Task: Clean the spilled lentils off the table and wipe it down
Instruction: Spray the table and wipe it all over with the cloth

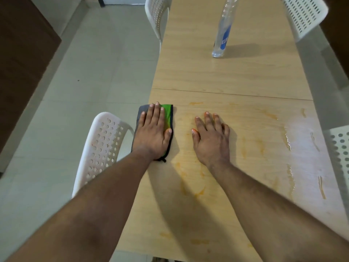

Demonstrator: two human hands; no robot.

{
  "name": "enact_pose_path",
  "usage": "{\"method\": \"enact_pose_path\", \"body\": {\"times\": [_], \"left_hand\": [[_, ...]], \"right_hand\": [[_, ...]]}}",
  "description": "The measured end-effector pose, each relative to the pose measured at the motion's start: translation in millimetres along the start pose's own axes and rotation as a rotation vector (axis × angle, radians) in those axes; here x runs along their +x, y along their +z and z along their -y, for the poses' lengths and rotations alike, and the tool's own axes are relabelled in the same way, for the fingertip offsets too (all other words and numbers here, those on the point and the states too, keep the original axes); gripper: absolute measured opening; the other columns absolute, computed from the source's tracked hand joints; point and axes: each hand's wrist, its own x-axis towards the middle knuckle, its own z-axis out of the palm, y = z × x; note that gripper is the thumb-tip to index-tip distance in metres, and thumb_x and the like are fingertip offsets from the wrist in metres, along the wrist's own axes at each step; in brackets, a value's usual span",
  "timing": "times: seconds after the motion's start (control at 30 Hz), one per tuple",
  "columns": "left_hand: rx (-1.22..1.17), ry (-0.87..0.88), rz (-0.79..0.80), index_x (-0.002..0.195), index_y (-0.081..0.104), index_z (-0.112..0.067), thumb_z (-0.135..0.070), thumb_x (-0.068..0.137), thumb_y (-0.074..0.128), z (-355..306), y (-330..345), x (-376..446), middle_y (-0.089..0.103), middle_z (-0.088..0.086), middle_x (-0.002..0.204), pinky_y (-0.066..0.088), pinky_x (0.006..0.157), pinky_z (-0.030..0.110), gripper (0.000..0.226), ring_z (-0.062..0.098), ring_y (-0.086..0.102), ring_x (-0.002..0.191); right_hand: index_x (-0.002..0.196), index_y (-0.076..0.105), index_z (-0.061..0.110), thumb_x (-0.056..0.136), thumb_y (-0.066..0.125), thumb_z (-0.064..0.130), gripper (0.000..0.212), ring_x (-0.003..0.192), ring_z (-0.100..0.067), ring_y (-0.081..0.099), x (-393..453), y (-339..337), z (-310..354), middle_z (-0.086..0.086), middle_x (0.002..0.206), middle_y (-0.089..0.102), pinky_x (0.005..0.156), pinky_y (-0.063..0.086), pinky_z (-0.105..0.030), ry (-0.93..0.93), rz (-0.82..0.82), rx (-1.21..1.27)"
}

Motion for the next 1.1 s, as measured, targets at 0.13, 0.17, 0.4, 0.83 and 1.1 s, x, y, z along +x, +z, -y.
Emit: {"method": "enact_pose_path", "body": {"times": [0.13, 0.17, 0.4, 0.83, 1.1], "left_hand": [[-0.009, 0.018, -0.006, 0.168, 0.001, -0.009, -0.052, 0.105, 0.013, -21.6, -2.1, 13.8, -0.008, 0.011, 0.176, 0.002, 0.132, 0.046, 0.077, 0.024, -0.011, 0.163], [-0.019, 0.045, -0.009, 0.168, 0.001, -0.009, -0.052, 0.106, 0.014, -30.0, -1.3, 8.3, -0.008, 0.011, 0.176, 0.002, 0.132, 0.046, 0.077, 0.024, -0.011, 0.163], [-0.105, 0.094, -0.004, 0.168, -0.001, -0.010, -0.045, 0.110, 0.023, -39.1, 4.0, -89.0, -0.013, 0.008, 0.176, 0.003, 0.132, 0.045, 0.072, 0.021, -0.017, 0.162], [-0.042, 0.031, -0.003, 0.167, 0.001, -0.005, -0.048, 0.107, 0.016, -24.7, 4.3, -52.4, -0.007, 0.014, 0.176, 0.004, 0.132, 0.046, 0.076, 0.026, -0.010, 0.163], [-0.109, 0.181, 0.020, 0.168, -0.002, -0.008, -0.044, 0.110, 0.020, -37.4, 16.6, -165.6, -0.014, 0.010, 0.176, 0.007, 0.132, 0.047, 0.072, 0.022, -0.017, 0.162]], "right_hand": [[0.165, 0.028, 0.034, 0.109, 0.016, 0.057, 0.061, 0.162, -0.027, 0.011, -0.3, 1.8, -0.3, 0.000, 0.175, 0.020, 0.127, 0.015, -0.055, 0.009, -0.012, 0.004], [0.164, 0.030, 0.034, 0.109, 0.017, 0.056, 0.061, 0.161, -0.027, 0.012, -0.2, 1.0, 0.0, 0.000, 0.174, 0.021, 0.127, 0.016, -0.055, 0.013, -0.014, 0.005], [0.164, 0.030, 0.035, 0.110, 0.017, 0.056, 0.060, 0.161, -0.025, 0.013, -2.6, -3.6, 2.6, 0.001, 0.174, 0.021, 0.126, 0.017, -0.053, 0.030, -0.008, -0.031], [0.162, 0.036, 0.033, 0.109, 0.022, 0.056, 0.060, 0.159, -0.028, 0.019, -1.8, -1.2, -0.5, -0.002, 0.172, 0.027, 0.125, 0.020, -0.053, 0.009, -0.047, -0.022], [0.159, 0.044, 0.028, 0.110, 0.031, 0.049, 0.055, 0.157, -0.027, 0.025, -17.2, -3.4, 6.5, -0.003, 0.169, 0.035, 0.124, 0.023, -0.049, 0.013, -0.047, 0.026]]}}
